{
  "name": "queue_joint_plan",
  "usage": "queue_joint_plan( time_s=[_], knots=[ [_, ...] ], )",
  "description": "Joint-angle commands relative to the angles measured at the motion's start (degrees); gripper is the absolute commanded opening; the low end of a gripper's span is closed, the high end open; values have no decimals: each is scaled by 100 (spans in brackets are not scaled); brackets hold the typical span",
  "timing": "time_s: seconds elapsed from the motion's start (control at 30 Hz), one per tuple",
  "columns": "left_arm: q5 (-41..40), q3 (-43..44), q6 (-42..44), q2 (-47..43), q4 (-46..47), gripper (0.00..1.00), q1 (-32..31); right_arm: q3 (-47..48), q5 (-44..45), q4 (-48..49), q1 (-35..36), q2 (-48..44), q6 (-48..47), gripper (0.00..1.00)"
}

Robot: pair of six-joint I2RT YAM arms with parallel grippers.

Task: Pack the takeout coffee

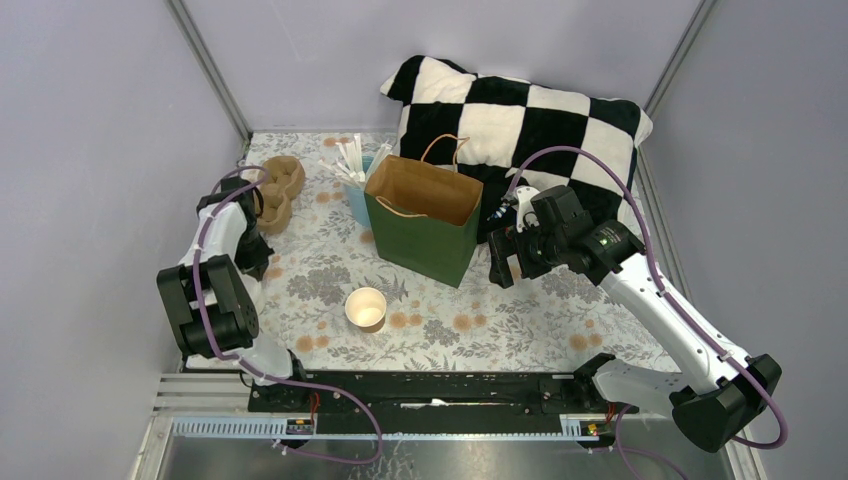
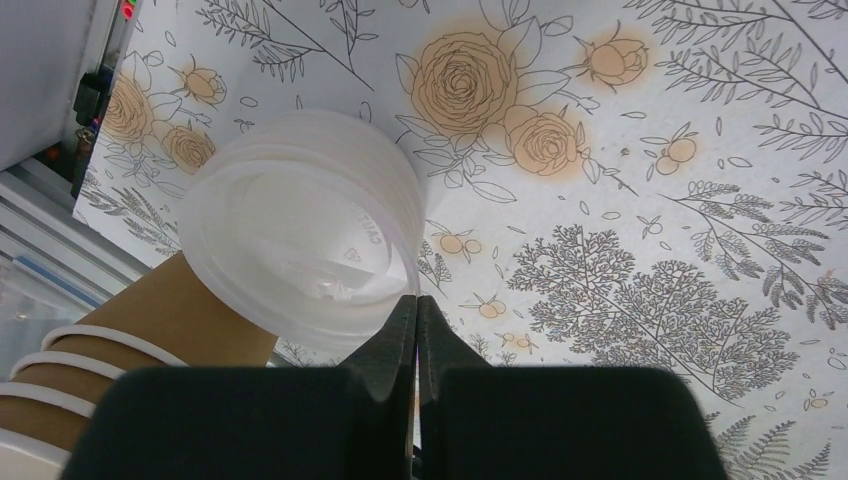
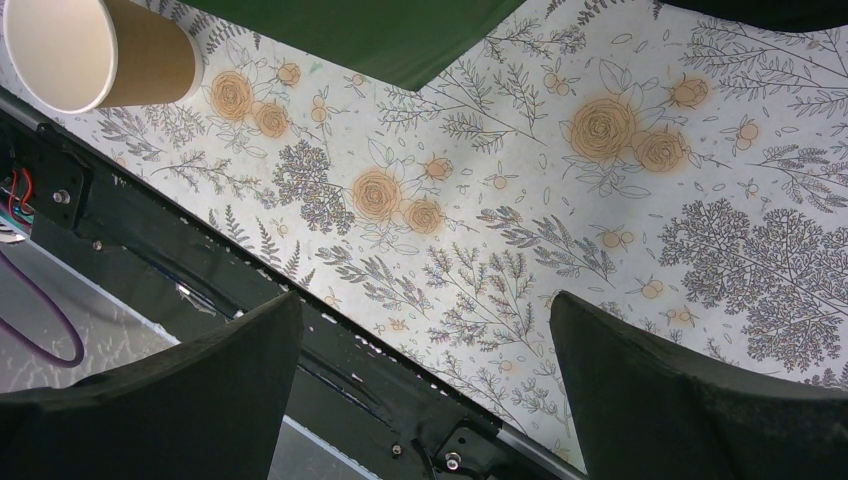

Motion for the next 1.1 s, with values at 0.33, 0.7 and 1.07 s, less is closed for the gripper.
queue_joint_plan(
  time_s=[0.33, 0.7, 1.07],
  knots=[
    [-619, 995, -389, 11, -791, 0, -195, 149, 97, 117, 76, -66, -90, 100],
    [-436, 1995, -1097, -205, -1511, 0, -767, 266, 118, 94, 191, 12, -81, 100],
    [946, 3250, -1391, -1088, -1824, 0, -1516, 953, 278, -125, 194, 165, 214, 100]
  ],
)
